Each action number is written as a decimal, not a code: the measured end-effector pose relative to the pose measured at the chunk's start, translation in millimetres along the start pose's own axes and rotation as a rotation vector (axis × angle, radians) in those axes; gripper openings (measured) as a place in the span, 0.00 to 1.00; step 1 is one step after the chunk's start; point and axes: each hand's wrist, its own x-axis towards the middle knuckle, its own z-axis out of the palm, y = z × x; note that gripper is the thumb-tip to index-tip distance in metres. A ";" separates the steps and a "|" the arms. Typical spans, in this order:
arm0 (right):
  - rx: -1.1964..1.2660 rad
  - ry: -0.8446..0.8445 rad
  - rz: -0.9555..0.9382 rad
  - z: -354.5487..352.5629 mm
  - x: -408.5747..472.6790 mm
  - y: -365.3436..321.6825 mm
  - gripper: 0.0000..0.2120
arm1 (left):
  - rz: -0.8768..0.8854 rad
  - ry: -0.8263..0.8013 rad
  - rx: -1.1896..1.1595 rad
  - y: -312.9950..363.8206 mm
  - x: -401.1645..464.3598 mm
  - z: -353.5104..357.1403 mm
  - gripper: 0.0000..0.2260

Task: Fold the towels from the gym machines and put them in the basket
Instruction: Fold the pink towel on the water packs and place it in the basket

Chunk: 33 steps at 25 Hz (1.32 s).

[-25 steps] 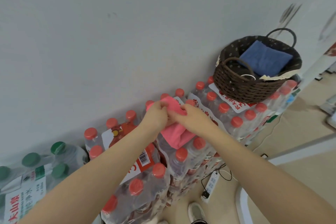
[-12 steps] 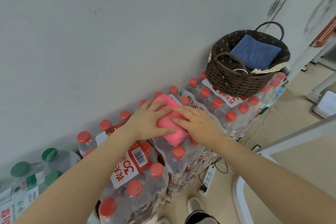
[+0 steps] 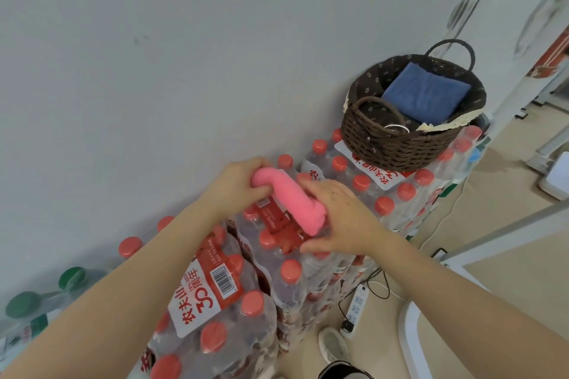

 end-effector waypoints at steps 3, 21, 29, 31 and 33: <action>0.310 0.192 0.183 -29.2 -0.5 6.9 0.46 | -0.070 0.212 -0.140 37.3 28.3 5.2 0.11; 0.184 0.358 0.760 -222.4 32.2 216.8 0.18 | -0.006 -0.181 -0.236 180.8 301.6 68.6 0.19; -0.521 -0.147 0.762 -210.1 52.6 250.5 0.22 | 0.001 -0.269 0.265 173.9 335.0 116.3 0.11; -0.641 -0.153 0.735 -206.6 53.6 248.7 0.24 | 0.004 -0.206 0.569 175.6 336.7 118.1 0.19; -0.781 -0.008 0.519 -202.0 51.5 250.6 0.22 | 0.028 -0.122 0.793 179.5 335.8 115.2 0.21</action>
